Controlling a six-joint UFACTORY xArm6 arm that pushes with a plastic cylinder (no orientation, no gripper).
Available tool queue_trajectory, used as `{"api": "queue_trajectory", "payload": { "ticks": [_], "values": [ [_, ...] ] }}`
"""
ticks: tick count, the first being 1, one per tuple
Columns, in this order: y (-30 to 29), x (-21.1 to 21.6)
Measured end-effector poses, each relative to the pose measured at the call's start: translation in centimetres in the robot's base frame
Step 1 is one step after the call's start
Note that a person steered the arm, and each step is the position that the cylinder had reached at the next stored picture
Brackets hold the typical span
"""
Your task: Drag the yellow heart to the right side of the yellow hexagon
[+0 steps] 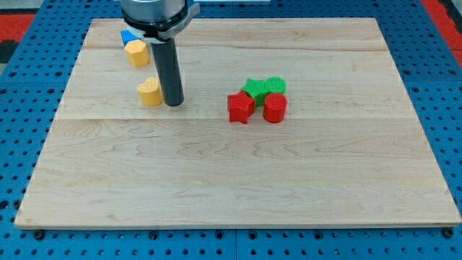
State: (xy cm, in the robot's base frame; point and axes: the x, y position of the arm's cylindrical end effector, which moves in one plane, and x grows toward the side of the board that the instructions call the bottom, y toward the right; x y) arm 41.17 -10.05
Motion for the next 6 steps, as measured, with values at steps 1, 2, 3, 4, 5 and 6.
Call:
{"api": "queue_trajectory", "payload": {
  "ticks": [1,2,3,4,5,6],
  "values": [
    [-2.4,1.6],
    [-5.0,-4.6],
    [-4.3,-9.0],
    [-3.4,-10.0],
    [-2.1,-7.3],
    [1.4,-7.0]
  ]
}}
